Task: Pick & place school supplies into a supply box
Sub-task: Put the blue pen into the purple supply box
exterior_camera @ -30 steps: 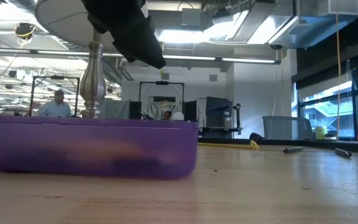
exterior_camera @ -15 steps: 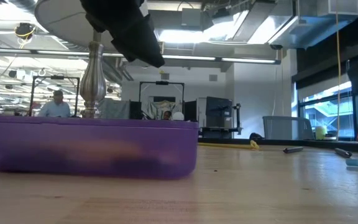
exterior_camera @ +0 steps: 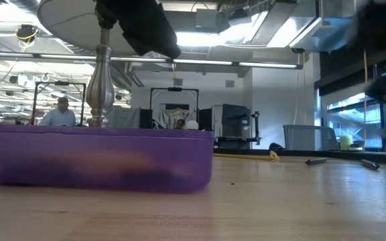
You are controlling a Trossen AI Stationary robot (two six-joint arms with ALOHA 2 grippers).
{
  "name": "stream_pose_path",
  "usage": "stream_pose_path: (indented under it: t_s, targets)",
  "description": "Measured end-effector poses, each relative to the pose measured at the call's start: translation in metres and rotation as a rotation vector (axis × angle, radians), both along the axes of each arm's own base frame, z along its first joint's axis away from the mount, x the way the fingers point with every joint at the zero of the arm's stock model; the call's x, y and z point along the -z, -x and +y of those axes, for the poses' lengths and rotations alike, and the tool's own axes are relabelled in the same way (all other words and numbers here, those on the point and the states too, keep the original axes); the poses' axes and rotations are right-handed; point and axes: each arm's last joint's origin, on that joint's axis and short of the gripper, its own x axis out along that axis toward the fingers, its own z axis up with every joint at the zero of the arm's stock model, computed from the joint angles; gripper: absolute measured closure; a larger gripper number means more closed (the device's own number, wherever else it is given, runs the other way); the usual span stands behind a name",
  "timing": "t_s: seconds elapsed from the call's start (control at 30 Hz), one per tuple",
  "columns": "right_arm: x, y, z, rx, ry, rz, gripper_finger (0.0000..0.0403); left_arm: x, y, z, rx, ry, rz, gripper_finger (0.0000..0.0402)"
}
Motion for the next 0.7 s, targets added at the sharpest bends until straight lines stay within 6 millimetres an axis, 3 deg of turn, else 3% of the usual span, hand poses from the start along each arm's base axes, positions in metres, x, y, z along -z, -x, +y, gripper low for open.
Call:
stream_pose_path:
  t_s: [0.2,0.33,0.57,0.7]
  targets:
    - [-0.028,-0.026,0.010,-0.028,0.172,-0.445,0.0367,0.002,0.014,0.001,-0.044,-0.006,-0.094,0.0304]
    - [-0.050,-0.040,0.014,-0.084,0.249,-0.663,0.0367,0.011,0.016,-0.003,-0.040,0.048,-0.252,0.0304]
    - [-0.076,-0.054,0.011,-0.236,0.287,-0.900,0.0366,0.024,0.026,0.001,-0.010,0.069,-0.572,0.0304]
    - [-0.081,-0.062,0.002,-0.271,0.284,-0.949,0.0366,0.026,0.031,0.004,0.008,0.062,-0.654,0.0304]
